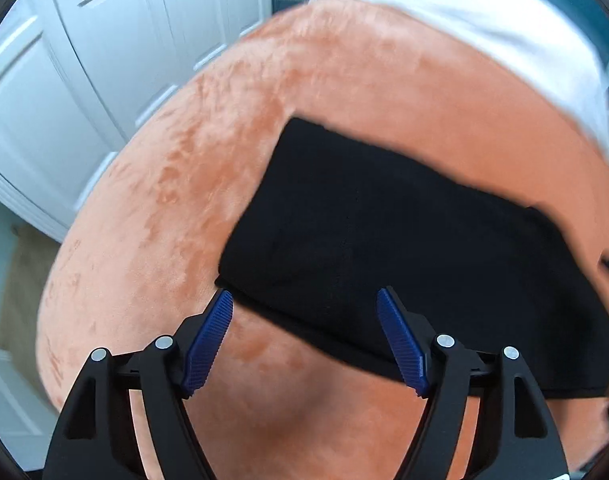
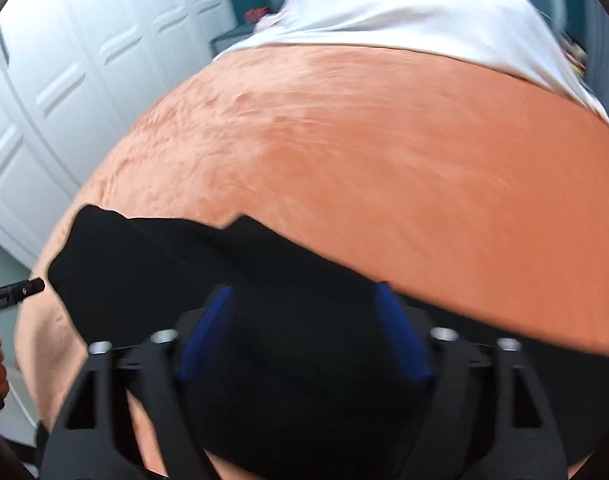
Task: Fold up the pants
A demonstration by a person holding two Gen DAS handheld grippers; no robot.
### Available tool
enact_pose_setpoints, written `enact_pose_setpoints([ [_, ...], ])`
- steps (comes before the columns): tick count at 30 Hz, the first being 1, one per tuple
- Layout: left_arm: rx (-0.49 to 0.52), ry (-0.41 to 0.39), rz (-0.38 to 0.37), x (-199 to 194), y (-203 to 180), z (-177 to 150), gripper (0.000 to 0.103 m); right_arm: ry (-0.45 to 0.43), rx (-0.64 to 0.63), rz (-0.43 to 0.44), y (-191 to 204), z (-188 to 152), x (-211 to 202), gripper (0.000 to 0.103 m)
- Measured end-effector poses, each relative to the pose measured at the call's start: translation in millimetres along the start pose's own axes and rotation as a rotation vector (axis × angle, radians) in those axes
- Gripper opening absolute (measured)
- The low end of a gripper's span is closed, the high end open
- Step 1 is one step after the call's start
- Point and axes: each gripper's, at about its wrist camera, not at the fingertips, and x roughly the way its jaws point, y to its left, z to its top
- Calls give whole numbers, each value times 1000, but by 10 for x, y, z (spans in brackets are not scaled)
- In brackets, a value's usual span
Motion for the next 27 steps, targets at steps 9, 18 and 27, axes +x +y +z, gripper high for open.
enact_pose_setpoints([
  [9, -28, 100, -53, 415, 302, -324, 80, 175, 46, 97, 267, 413, 1286, 23],
  [18, -63, 37, -83, 70, 613, -343, 75, 97, -46, 77, 421, -186, 453, 29],
  [27, 49, -144, 70, -681, 224, -423, 76, 167, -65, -10, 299, -1245, 40, 40],
])
